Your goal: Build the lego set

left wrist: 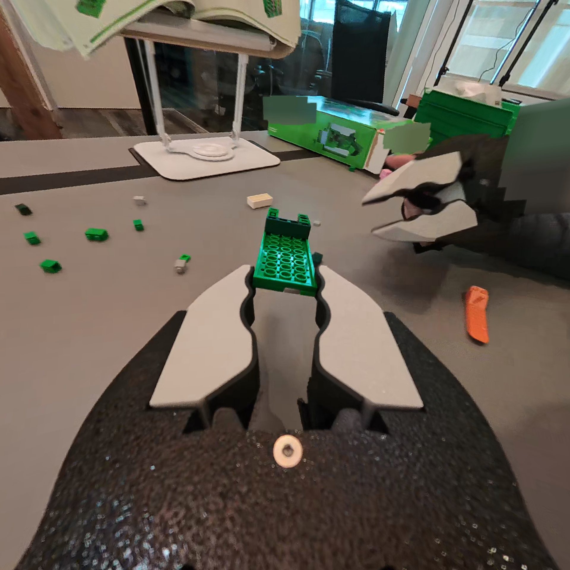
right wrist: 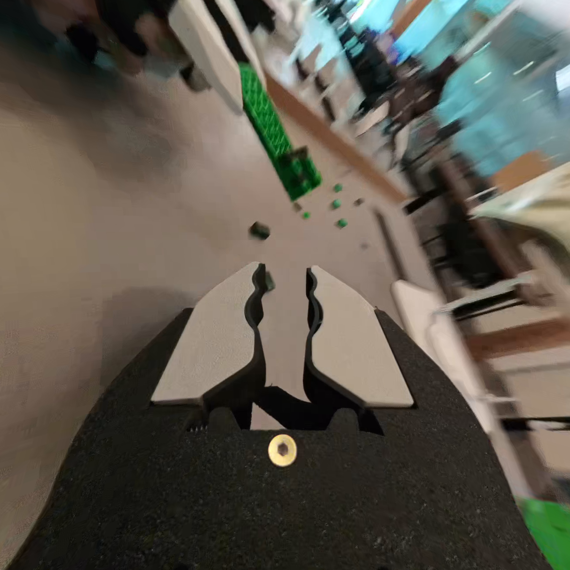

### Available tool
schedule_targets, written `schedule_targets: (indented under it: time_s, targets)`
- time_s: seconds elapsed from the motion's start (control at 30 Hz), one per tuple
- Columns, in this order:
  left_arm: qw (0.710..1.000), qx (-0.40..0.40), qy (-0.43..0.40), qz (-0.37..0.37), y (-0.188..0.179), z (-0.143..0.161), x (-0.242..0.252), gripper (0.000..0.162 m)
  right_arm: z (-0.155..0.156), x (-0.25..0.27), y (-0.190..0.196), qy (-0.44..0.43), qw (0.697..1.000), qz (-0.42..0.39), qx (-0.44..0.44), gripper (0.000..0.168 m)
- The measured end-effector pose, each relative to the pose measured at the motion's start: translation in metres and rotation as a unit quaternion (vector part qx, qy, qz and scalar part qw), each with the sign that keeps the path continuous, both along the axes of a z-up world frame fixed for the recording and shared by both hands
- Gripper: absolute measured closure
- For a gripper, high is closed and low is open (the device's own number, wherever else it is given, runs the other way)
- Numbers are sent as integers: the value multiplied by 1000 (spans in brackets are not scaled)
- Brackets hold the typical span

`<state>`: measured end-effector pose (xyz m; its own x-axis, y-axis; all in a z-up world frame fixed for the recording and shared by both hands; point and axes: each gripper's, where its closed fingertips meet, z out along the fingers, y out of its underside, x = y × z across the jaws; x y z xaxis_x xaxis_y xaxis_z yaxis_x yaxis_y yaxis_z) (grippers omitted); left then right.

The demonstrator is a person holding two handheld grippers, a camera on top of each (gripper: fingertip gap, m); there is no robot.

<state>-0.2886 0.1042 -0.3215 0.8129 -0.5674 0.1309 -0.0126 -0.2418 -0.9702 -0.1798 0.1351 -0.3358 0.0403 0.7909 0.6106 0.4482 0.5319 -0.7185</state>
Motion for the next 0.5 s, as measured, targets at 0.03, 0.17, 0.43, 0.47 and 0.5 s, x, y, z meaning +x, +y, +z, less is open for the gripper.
schedule_targets:
  time_s: [0.03,0.17,0.43,0.47,0.5]
  targets:
    - [1000,4,5,2,0,0,-3,126,-6,0,10,-20,999,-7,-39,142]
    - [1000,7,27,1,1,-2,-4,126,-34,-4,17,-108,981,58,-152,139]
    - [997,-5,61,-37,-3,-10,8,126,-55,-17,18,-204,946,140,-211,148]
    - [997,-6,64,-45,-4,-11,11,126,-55,-19,19,-208,944,143,-211,148]
    - [996,-8,68,-48,-4,-13,12,126,-56,-20,19,-214,941,147,-216,152]
